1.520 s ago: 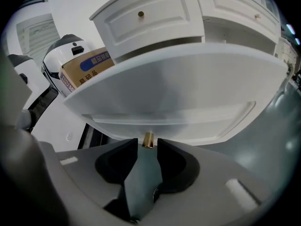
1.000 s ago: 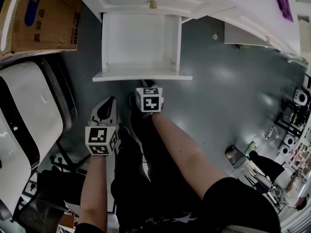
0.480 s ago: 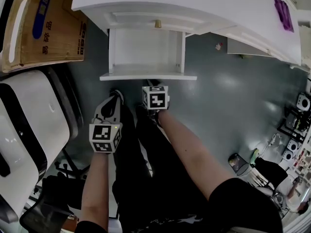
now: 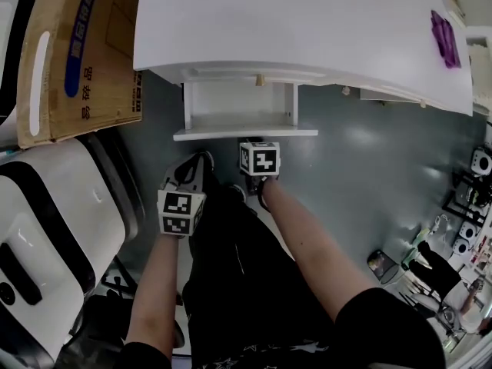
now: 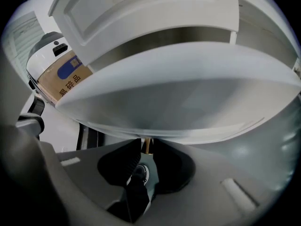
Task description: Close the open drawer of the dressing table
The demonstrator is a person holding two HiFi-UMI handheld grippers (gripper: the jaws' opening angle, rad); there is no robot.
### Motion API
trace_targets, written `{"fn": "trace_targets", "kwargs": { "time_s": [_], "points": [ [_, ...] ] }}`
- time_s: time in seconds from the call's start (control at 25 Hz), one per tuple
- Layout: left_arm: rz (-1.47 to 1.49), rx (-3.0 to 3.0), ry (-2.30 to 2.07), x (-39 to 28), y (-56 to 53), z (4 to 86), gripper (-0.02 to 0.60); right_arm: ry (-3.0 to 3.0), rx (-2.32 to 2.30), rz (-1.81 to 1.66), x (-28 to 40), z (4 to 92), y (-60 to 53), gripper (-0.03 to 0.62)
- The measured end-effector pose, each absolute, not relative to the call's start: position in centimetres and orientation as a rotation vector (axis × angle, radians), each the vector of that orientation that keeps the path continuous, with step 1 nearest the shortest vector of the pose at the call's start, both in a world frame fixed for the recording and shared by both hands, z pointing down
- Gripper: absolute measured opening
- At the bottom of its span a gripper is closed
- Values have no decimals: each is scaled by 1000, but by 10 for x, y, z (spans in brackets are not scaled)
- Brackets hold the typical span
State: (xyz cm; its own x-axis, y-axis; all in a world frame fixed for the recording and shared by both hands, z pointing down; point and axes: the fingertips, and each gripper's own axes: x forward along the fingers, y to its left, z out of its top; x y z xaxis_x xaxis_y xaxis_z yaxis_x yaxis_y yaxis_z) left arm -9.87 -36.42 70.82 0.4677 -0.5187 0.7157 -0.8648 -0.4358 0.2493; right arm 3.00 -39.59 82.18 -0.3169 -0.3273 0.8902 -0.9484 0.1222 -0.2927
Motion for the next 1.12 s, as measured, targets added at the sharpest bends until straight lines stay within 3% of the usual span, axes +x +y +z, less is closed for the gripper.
{"fn": "trace_targets", "kwargs": {
  "time_s": [1.12],
  "points": [
    [783, 2140, -970, -114, -456, 734, 9, -1736, 1513, 1101, 35, 821, -525, 80]
  ]
}}
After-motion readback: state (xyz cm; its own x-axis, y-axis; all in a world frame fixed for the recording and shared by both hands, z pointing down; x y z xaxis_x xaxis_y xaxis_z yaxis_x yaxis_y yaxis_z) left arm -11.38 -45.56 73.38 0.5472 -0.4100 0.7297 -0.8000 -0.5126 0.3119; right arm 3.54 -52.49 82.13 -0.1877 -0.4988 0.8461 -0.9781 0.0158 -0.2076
